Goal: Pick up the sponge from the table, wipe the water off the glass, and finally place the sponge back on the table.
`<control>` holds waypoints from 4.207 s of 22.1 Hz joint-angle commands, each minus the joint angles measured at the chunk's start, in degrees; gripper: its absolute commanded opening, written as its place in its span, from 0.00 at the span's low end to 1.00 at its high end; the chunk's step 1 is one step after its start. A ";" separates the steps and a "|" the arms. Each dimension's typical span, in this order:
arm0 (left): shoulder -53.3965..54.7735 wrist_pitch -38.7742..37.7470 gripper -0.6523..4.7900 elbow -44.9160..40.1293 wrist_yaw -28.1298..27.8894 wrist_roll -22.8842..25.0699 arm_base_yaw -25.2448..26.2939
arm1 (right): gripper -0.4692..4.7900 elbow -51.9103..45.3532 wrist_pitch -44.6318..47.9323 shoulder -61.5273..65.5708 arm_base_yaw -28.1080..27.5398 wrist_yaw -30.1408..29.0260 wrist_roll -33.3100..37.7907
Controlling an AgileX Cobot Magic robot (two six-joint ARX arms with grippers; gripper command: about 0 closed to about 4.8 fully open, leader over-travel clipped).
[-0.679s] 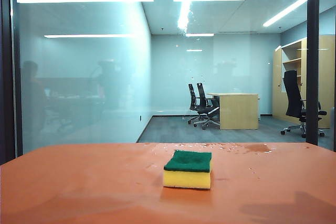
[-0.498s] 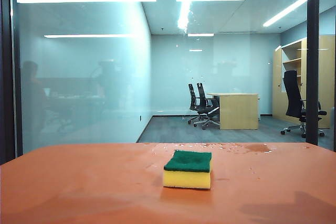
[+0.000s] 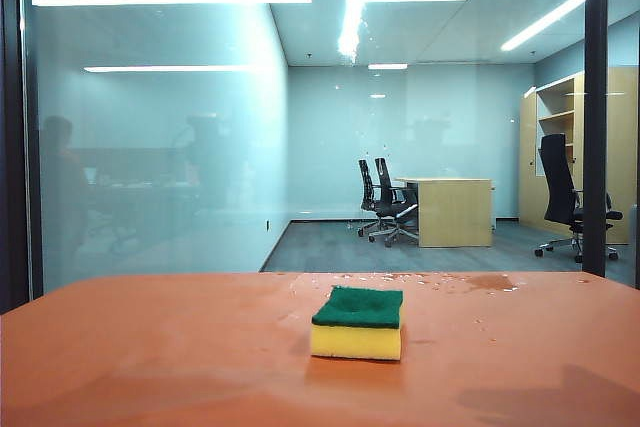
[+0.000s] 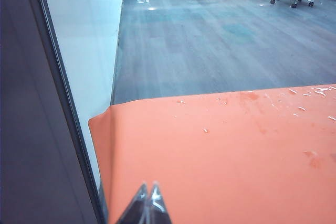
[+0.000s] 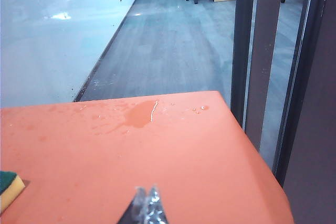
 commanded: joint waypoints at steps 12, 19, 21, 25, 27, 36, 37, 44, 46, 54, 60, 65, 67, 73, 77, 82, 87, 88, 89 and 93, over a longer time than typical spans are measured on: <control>0.02 0.55 0.11 0.00 0.26 0.00 0.00 | 0.08 -0.22 0.74 -0.02 -0.02 0.28 -0.09; 0.02 0.55 0.11 0.00 0.26 0.00 0.00 | 0.08 -0.22 0.76 -0.02 -0.02 0.28 -0.09; 0.02 0.55 0.11 0.00 0.26 0.00 0.00 | 0.08 -0.22 0.83 -0.02 -0.04 0.28 -0.09; 0.02 3.54 0.11 0.24 2.08 -2.16 0.00 | 0.08 -0.22 2.60 -0.02 -0.04 0.28 -0.07; 0.02 9.68 0.11 0.33 6.03 -3.96 0.00 | 0.08 -0.22 5.20 -0.02 -0.02 0.13 0.37; 0.15 4.83 0.30 7.39 9.53 -7.98 0.00 | 0.08 5.40 1.79 0.00 -0.02 -5.09 10.49; 0.15 3.78 0.30 8.17 9.77 -7.98 0.00 | 0.08 6.97 -0.20 0.09 -0.02 -5.09 10.49; 0.35 -1.42 0.34 12.17 12.35 -11.54 0.00 | 0.08 16.24 -9.97 3.52 0.00 -5.33 10.69; 0.85 -3.06 0.35 13.27 13.77 -12.52 0.00 | 0.08 19.06 -11.32 6.01 0.00 -5.46 10.91; 6.36 -4.24 0.35 15.52 19.91 -12.48 0.00 | 0.10 31.21 -17.09 22.73 0.02 -14.38 15.15; 13.03 -4.39 0.54 18.88 26.32 -12.41 0.00 | 0.44 41.09 -16.90 47.01 0.04 -33.24 21.51; 19.02 -4.39 0.58 23.82 32.87 -10.29 -0.02 | 0.50 44.87 -17.16 63.73 1.16 -43.04 21.79; 21.55 -4.37 0.58 25.70 32.89 -10.29 -0.02 | 0.63 45.09 -16.22 68.65 2.78 -42.77 21.79; 27.78 -3.13 0.58 27.10 36.79 -10.27 -0.04 | 0.70 45.83 -11.06 79.71 8.98 -42.10 21.92; 29.11 -2.86 0.59 27.10 37.57 -9.01 -0.04 | 0.70 47.06 -6.43 87.49 10.86 -39.34 23.34; 30.99 -2.93 0.59 27.10 39.28 -8.98 -0.07 | 0.70 50.34 -5.95 94.84 11.21 -38.82 23.37; 33.14 -2.49 0.59 26.99 37.55 -8.79 -0.04 | 0.70 54.14 -5.20 98.95 14.53 -35.82 23.37; 33.62 -2.12 0.59 26.99 37.59 -8.79 -0.07 | 0.70 55.10 -5.22 100.02 15.74 -34.32 23.39; 33.77 -1.92 0.59 26.99 37.57 -8.81 -0.07 | 0.70 55.69 -5.25 100.63 16.13 -33.57 23.41; 33.83 -0.96 0.59 26.99 37.79 -9.01 -0.07 | 0.70 57.90 -5.42 104.17 17.27 -32.22 24.85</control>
